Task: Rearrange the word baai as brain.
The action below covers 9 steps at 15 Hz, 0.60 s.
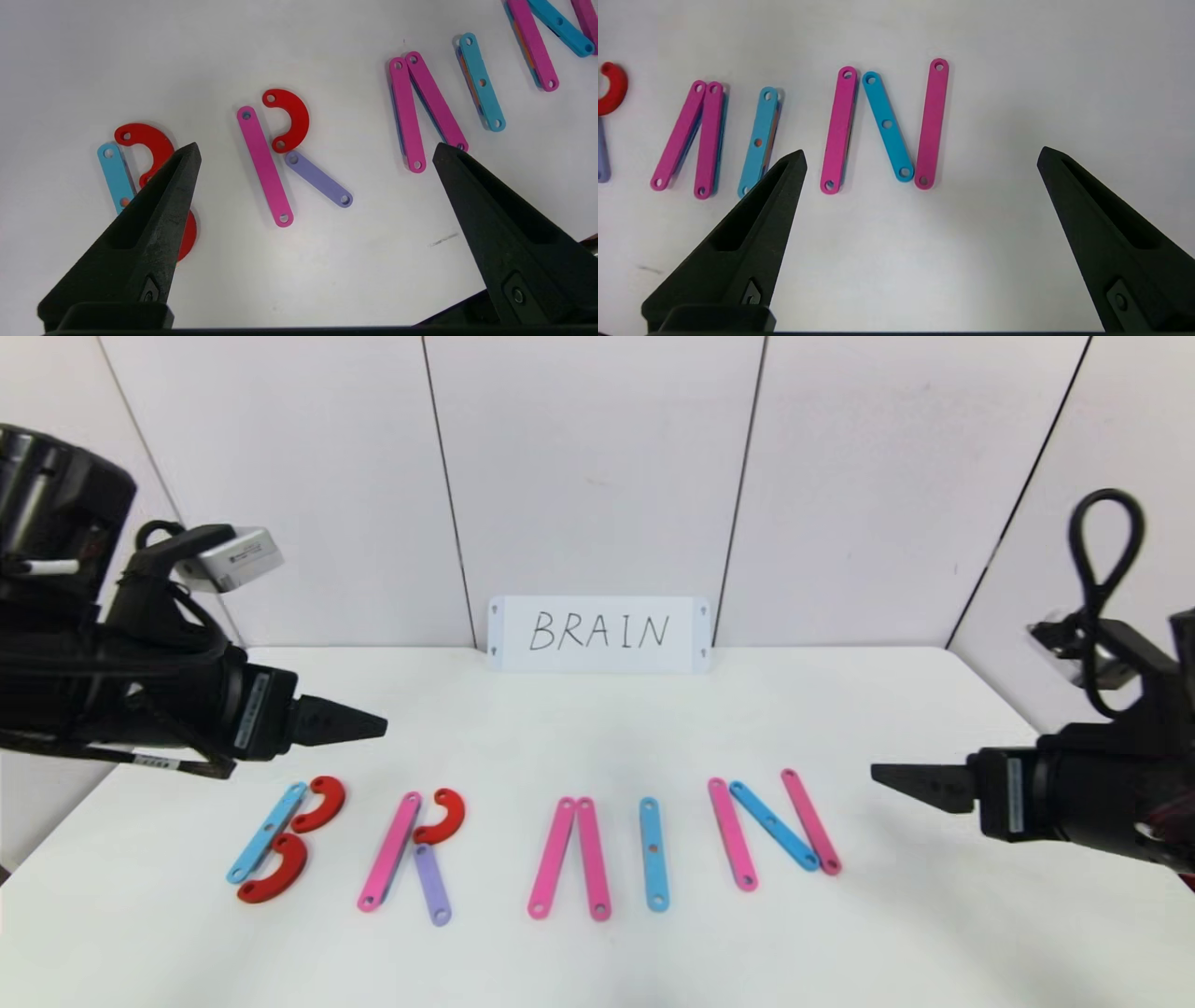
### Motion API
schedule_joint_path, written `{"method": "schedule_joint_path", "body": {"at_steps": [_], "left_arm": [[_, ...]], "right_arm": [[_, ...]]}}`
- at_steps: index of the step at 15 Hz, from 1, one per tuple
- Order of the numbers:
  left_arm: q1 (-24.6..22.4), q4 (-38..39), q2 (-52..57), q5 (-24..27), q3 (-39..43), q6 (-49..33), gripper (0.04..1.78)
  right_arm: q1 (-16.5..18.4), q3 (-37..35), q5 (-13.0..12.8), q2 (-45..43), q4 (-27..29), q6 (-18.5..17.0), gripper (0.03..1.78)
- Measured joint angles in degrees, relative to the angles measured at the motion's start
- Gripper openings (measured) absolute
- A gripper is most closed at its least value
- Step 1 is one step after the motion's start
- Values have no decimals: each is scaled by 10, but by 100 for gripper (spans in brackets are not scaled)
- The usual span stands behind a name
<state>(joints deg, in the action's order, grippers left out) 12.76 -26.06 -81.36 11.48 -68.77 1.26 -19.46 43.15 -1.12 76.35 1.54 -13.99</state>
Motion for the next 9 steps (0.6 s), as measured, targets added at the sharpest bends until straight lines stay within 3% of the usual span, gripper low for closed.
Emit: {"method": "schedule_joint_path", "body": {"at_steps": [5,9], "left_arm": [[-26,81,179,-2,182,-2,174],[-35,90,325,-34,270,-1,174]], "right_arm": [[1,-77,-10,-169,13,6,173],[6,-95,-16,-305,100,14,173]]}}
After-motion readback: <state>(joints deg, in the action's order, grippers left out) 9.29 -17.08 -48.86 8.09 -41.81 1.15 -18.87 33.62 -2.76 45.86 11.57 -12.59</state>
